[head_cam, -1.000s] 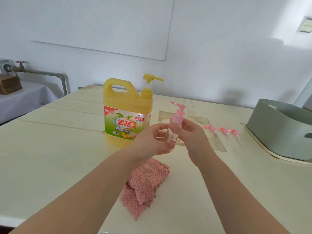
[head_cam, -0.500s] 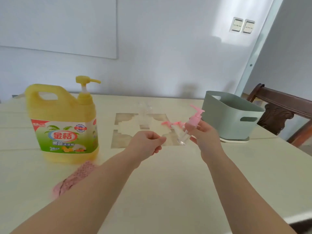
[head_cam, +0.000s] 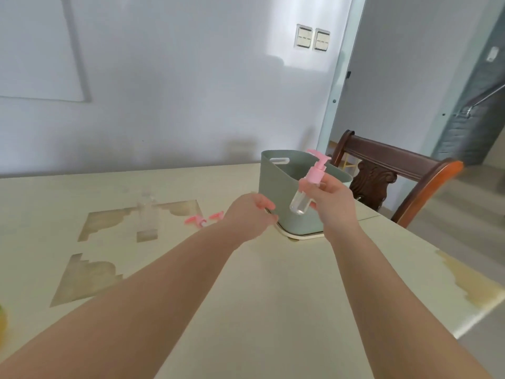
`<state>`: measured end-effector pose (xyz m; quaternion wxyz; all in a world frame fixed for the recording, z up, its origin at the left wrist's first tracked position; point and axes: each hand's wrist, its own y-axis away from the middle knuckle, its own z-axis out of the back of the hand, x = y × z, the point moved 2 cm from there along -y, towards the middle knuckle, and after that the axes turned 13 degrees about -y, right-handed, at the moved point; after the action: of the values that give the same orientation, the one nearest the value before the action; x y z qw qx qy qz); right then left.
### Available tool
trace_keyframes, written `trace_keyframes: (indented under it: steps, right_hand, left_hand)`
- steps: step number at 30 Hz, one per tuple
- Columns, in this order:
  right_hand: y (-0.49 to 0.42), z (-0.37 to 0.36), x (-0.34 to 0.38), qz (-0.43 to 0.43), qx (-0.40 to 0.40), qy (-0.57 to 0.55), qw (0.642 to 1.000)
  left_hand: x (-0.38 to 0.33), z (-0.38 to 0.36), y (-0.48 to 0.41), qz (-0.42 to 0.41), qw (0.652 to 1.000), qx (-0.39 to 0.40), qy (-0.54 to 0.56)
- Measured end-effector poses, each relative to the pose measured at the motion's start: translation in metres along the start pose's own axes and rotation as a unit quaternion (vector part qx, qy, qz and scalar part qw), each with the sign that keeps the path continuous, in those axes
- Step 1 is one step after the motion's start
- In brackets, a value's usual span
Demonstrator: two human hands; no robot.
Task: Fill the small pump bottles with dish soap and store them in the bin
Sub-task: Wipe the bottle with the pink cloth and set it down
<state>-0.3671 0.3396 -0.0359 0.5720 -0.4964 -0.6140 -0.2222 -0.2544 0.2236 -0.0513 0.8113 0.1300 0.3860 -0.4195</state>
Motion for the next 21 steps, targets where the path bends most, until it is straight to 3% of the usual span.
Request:
trace_keyframes:
  steps: [14,21]
  right_hand:
    - [-0.052,0.018,0.023,0.045,-0.028,0.014,0.998]
    - [-0.06,0.02,0.025,0.056,-0.035,0.0,0.998]
  left_hand:
    - [-0.042,-0.036,-0.078,-0.063,0.993,0.047,-0.09]
    - [-0.032,-0.047,-0.09,-0.053,0.992,0.051,-0.101]
